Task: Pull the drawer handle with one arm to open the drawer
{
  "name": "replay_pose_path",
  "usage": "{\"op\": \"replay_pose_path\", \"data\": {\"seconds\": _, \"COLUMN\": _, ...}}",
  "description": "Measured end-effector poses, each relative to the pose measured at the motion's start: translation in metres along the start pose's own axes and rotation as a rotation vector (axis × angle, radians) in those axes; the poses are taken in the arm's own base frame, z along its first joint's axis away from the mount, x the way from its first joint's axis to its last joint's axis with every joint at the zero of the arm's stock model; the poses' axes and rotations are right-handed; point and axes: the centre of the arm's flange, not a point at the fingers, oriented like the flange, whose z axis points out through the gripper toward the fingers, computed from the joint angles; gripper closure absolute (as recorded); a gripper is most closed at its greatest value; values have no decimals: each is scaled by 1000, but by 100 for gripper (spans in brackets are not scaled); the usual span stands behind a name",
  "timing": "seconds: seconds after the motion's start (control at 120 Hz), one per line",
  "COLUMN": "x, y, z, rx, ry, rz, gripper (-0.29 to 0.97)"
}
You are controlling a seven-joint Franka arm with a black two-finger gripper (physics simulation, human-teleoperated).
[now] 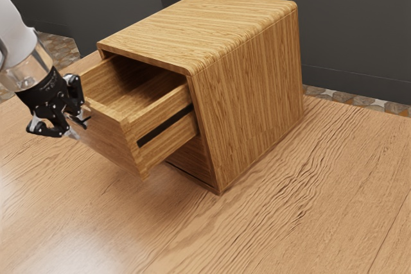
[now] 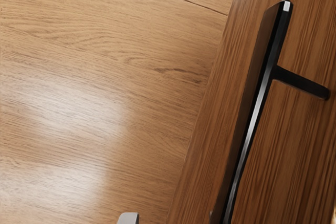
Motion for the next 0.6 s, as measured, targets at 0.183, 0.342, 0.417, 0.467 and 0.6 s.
{"op": "replay_pose_path", "data": {"seconds": 0.183, "x": 2, "y": -14, "z": -4, "rx": -15, "ry": 4, "rz": -9, "gripper": 63}}
{"op": "replay_pose_path", "data": {"seconds": 0.342, "x": 7, "y": -23, "z": -9, "rx": -33, "ry": 10, "rz": -21, "gripper": 63}}
{"op": "replay_pose_path", "data": {"seconds": 0.417, "x": 8, "y": -29, "z": -12, "rx": -42, "ry": 13, "rz": -26, "gripper": 63}}
{"op": "replay_pose_path", "data": {"seconds": 0.467, "x": 9, "y": -32, "z": -13, "rx": -46, "ry": 15, "rz": -27, "gripper": 63}}
{"op": "replay_pose_path", "data": {"seconds": 0.6, "x": 12, "y": -41, "z": -14, "rx": -50, "ry": 19, "rz": -36, "gripper": 63}}
